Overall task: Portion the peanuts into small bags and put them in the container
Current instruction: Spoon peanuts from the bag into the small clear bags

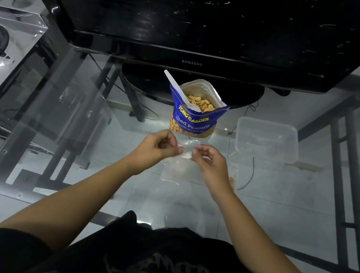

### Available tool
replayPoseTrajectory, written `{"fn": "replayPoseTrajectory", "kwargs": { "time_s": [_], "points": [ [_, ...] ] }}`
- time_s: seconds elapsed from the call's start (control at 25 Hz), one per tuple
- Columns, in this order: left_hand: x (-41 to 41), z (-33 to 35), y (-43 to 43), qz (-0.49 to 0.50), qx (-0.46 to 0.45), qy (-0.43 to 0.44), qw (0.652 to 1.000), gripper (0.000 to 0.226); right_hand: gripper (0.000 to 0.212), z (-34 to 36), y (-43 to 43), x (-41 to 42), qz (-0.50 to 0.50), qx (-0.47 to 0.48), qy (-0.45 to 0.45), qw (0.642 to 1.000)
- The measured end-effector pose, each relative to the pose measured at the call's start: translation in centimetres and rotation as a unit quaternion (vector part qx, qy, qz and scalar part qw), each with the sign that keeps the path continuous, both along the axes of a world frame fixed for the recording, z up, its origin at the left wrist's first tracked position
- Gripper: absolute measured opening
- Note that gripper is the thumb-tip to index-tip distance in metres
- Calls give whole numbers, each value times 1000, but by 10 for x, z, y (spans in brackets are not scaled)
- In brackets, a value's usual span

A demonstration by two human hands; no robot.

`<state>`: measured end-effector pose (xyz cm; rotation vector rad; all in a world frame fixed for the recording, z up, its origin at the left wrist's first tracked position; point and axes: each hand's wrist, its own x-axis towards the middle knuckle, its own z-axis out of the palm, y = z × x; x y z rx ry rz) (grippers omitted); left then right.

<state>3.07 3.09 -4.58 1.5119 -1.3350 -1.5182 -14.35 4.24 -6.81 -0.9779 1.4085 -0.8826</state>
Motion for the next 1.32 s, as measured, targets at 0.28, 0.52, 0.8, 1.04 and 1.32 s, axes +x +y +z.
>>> {"fn": "replayPoseTrajectory", "kwargs": {
  "time_s": [0.28, 0.52, 0.8, 1.04, 1.32],
  "points": [
    [-5, 23, -15, -21, 59, 79, 995, 19, 15, 19, -12, -22, 88, -1, 49, 995],
    [-12, 32, -16, -22, 62, 90, 994, 32, 13, 33, -16, -21, 78, -30, 17, 996],
    [-16, 33, -10, 12, 117, 154, 981, 24, 38, 47, -21, -22, 113, -101, 87, 985],
    [-16, 37, -10, 17, 112, 162, 980, 24, 40, 55, -21, -23, 120, -119, 109, 980],
    [-16, 40, -13, 22, 54, 149, 987, 24, 34, 61, -22, -25, 101, -136, 87, 982]
  ]
}}
